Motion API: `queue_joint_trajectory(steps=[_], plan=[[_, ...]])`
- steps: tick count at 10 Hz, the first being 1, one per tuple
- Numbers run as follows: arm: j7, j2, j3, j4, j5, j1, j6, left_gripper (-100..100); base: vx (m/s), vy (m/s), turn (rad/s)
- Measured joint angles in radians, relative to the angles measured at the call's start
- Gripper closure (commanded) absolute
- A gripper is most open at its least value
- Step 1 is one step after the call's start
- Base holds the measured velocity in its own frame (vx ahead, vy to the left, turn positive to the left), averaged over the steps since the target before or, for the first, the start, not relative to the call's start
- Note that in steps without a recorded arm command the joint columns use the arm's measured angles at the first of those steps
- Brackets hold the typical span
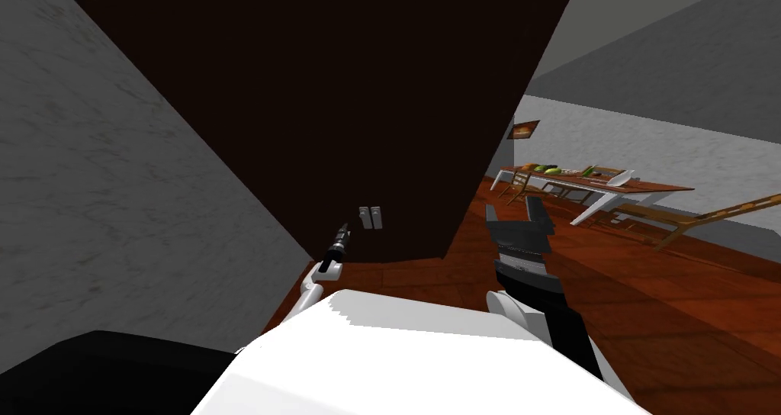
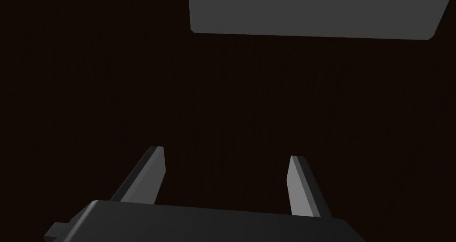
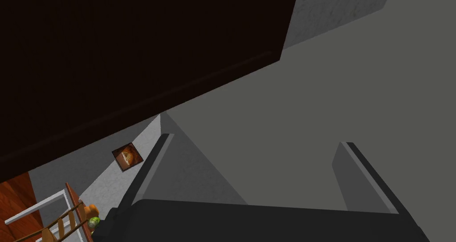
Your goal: Pull the door open
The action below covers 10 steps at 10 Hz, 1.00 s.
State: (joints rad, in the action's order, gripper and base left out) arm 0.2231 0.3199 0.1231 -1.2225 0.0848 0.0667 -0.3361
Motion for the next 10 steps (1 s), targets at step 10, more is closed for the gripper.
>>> queue_joint_trajectory(steps=[10], plan=[[-0.004,0.029,0.051,0.05,0.008,0.013,-0.019,-100,0.077,0.049,0.028]])
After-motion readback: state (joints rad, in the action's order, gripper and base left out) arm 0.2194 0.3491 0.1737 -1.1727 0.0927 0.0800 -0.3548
